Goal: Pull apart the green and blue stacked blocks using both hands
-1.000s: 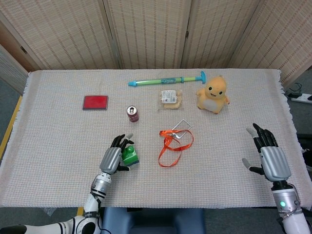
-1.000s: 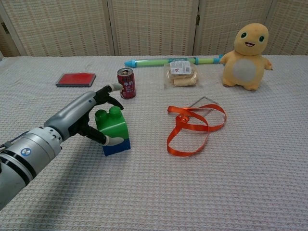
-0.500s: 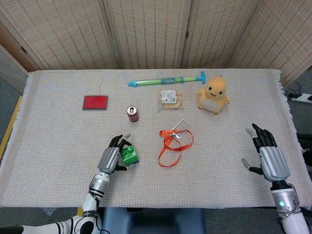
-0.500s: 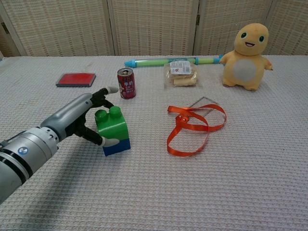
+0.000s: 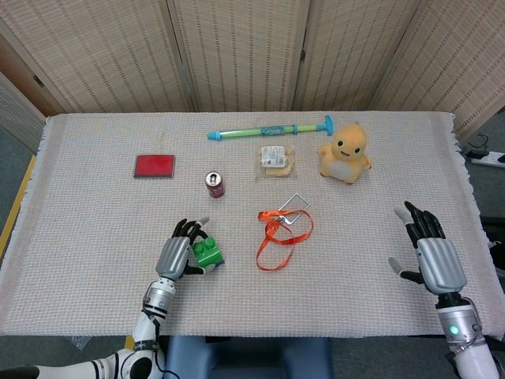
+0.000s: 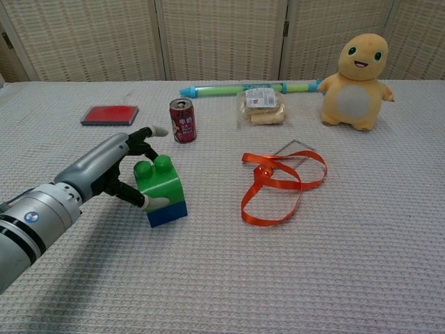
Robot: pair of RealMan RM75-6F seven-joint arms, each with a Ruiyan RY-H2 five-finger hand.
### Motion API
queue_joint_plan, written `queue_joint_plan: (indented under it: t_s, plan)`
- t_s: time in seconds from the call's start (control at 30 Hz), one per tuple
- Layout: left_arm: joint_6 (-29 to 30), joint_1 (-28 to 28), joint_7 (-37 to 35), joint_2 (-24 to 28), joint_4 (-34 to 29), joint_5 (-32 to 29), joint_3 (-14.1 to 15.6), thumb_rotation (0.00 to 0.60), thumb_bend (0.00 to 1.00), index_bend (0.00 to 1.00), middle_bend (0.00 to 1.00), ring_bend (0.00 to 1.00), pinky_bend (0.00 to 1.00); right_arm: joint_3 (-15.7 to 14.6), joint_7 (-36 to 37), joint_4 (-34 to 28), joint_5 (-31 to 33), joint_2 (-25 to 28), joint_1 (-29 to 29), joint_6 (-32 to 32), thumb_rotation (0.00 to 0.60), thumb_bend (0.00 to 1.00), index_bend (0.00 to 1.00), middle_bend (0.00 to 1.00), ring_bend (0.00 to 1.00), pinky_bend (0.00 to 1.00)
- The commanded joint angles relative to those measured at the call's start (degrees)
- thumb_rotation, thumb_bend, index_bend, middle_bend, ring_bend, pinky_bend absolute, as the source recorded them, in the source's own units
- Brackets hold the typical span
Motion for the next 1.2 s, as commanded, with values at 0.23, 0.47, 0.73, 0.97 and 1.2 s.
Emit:
queue_joint_plan:
  t_s: [0.23,0.47,0.73,0.97,1.2]
  plan:
    - [2.72,1.25,-2.55,1.39,-3.26,0.65,-1.35,0.600,0.39,0.50,0.73,0.28,0.00,-0.14,0.11,0.45,0.05,-0.22,0.54,-1.11,0.600,0.33,0.00,0.00,0.00,0.00]
    - [2.89,2.64,-3.16,5.96,-10.89,0.31,-1.42,0.600,0.40,0.57,0.80,0.31,0.00,-0.20,3.76,2.46,-0.06,-0.97,3.13,-5.96,0.600,0.33,0.00,0.00,0.00,0.00]
    - [4.87,4.27,-3.14,11.30,-18.91,1.82,-1.02,0.600,0.45,0.58,0.82,0.31,0.00,1.69,25.01,15.83,-2.49,-10.24,11.63,-16.83,0.600,0.33,0.00,0.04,0.05,0.00]
    - [4.52,4.63,-6.19,13.49,-23.18,2.59,-0.92,0.600,0.48,0.59,0.82,0.31,0.00,1.06,42.78,22.89,-5.66,-16.69,18.28,-24.10,0.600,0.33,0.00,0.08,0.07,0.00]
    - [5.87,4.76,-7.44,13.63,-24.40,3.80,-1.28,0.600,0.49,0.59,0.82,0.31,0.00,0.93,63.32,23.01,-5.82,-19.77,24.07,-31.74,0.600,0.33,0.04,0.09,0.08,0.00]
